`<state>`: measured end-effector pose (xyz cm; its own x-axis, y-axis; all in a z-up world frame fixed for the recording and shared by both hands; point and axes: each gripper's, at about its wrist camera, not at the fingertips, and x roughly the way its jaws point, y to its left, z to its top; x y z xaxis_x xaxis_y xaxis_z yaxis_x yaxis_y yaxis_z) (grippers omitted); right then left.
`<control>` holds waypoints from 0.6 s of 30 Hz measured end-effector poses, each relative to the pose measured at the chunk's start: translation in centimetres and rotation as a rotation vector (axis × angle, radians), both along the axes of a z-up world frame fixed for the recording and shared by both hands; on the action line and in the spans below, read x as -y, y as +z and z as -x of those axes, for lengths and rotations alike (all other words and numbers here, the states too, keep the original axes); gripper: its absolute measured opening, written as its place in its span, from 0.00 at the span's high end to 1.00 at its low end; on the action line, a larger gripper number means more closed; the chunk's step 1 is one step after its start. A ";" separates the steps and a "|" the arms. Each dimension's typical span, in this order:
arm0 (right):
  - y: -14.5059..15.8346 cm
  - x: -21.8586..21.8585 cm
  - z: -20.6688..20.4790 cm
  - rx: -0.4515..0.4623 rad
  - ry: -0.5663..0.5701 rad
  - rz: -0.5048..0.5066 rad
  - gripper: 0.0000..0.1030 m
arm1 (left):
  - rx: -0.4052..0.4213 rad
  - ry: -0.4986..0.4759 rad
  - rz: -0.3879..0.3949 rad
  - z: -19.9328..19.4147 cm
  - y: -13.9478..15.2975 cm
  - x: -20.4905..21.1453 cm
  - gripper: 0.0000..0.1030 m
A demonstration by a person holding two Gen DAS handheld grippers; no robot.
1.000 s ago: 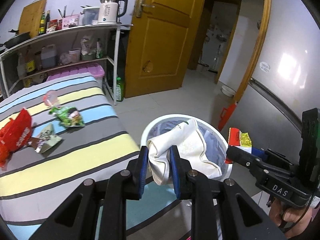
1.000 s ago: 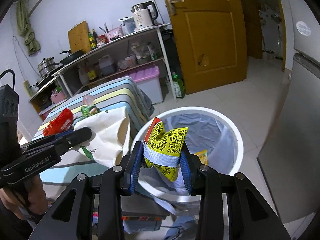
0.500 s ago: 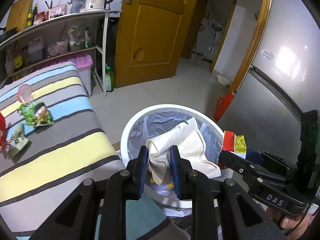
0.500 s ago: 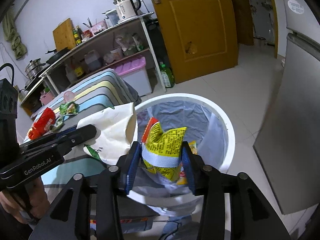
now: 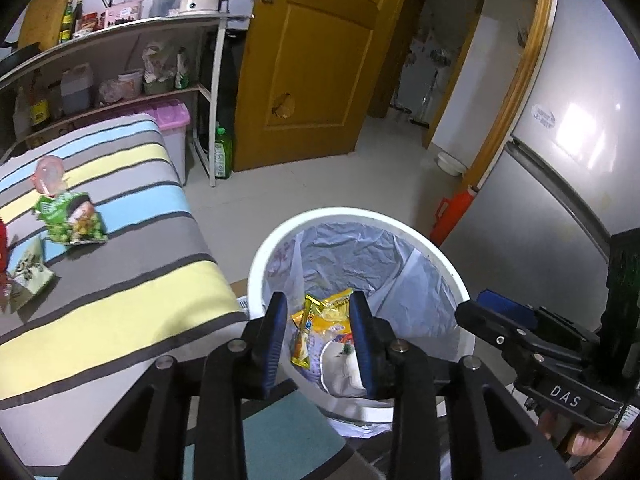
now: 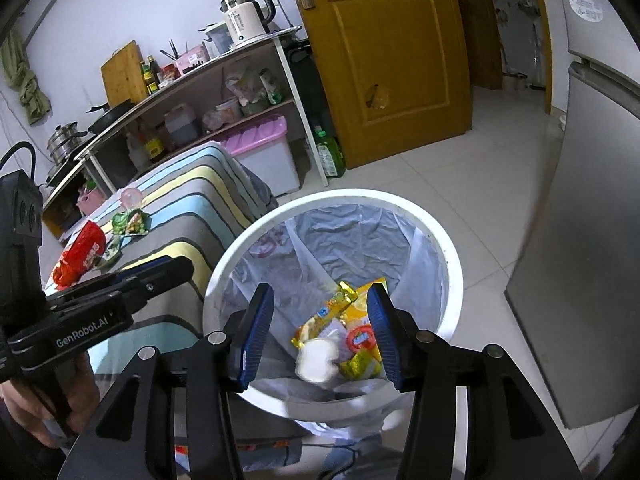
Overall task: Collect trash
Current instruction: 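Carry the white bag and snack bag over the bin and open both tools, then move both open tools back over the remaining trash on the table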
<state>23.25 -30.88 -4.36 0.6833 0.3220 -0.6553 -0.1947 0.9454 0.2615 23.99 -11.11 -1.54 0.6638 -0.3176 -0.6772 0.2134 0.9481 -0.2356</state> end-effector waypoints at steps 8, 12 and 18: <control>1.8 -1.3 1.7 0.044 0.026 0.006 0.52 | 0.048 0.033 0.009 2.2 1.7 -2.1 0.67; 2.9 -2.4 2.7 0.069 0.051 0.006 0.52 | 0.072 0.050 0.010 3.8 2.4 -3.4 0.67; 4.2 -4.7 4.1 0.104 0.105 0.007 0.52 | 0.103 0.087 0.010 6.3 3.2 -5.9 0.67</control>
